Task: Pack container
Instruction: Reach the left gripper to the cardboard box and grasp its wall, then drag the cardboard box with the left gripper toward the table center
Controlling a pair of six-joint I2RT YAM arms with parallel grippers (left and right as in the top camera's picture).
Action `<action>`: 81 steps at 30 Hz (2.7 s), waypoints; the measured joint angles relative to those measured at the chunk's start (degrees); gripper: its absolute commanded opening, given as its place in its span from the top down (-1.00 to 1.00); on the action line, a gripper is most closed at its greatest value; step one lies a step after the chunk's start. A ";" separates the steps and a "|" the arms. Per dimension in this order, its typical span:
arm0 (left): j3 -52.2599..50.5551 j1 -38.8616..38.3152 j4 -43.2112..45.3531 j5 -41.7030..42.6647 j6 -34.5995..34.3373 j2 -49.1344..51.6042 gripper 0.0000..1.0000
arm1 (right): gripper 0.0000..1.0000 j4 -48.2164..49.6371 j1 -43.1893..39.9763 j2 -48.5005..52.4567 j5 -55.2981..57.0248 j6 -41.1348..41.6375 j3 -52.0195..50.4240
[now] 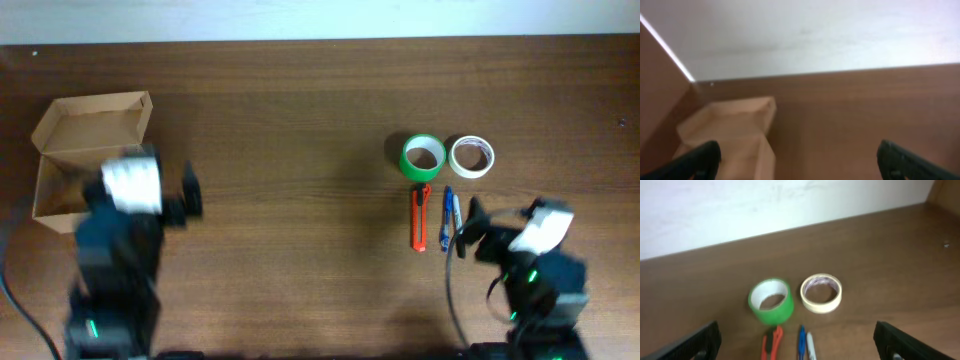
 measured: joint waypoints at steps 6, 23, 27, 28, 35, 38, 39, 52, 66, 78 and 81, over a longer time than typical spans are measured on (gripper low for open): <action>31.06 6.47 -16.37 5.05 1.68 26.75 -0.99 | -0.98 -17.40 -6.40 24.15 -0.35 -2.01 30.77; 58.27 11.54 -45.99 13.53 4.68 47.60 -0.94 | -0.98 -43.34 -11.89 54.55 -6.32 -3.80 64.13; 58.25 11.82 -50.18 10.88 4.85 50.56 -0.63 | -0.98 -45.72 -11.89 58.16 -7.52 -3.37 64.13; 58.25 12.13 -50.51 10.23 4.37 51.80 -0.61 | -0.98 -46.16 -11.89 59.21 -7.76 -3.26 64.13; 58.14 15.32 -55.08 7.15 2.56 61.09 -0.54 | -0.98 -46.66 -11.89 63.34 -8.15 -1.77 64.13; 58.16 16.59 -55.93 6.56 2.01 66.62 -0.49 | -0.99 -46.71 -11.89 63.47 -8.20 -1.57 64.13; 58.14 16.85 -56.22 6.47 2.03 68.24 -0.49 | -0.98 -46.71 -11.89 63.47 -8.20 -1.53 64.13; 58.07 17.31 -54.55 6.19 2.25 80.98 0.92 | -0.98 -46.77 -11.89 63.47 -8.20 0.70 64.13; 59.63 13.00 -57.59 5.70 1.60 81.66 0.96 | -0.98 -46.77 -11.89 63.47 -8.20 1.57 64.13; 92.28 -8.79 -71.10 5.14 1.62 83.56 0.97 | -0.98 -46.10 -11.89 63.47 -7.67 1.53 64.13; 98.57 -13.18 -72.00 5.60 1.60 83.45 0.97 | -0.98 -46.12 -11.89 63.47 -7.48 1.53 64.13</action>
